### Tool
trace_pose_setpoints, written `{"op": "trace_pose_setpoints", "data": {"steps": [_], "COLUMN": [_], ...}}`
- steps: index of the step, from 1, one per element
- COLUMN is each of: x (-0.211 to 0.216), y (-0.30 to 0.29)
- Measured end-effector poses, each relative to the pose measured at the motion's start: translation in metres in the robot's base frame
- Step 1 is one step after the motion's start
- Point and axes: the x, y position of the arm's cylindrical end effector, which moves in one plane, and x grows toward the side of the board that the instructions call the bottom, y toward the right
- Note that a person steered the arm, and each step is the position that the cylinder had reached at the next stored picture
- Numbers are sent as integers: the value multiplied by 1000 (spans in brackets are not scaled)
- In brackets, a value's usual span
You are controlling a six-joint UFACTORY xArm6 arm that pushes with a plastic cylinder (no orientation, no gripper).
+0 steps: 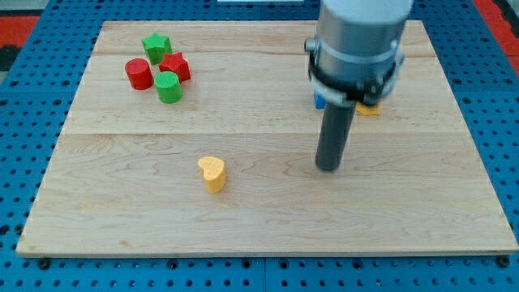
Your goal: Move the yellow heart close to hexagon
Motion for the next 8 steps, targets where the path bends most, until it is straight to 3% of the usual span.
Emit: {"op": "trace_pose_setpoints", "data": {"steps": [1,4,8], "x": [28,35,-28], "y": [-9,-147,-156]}}
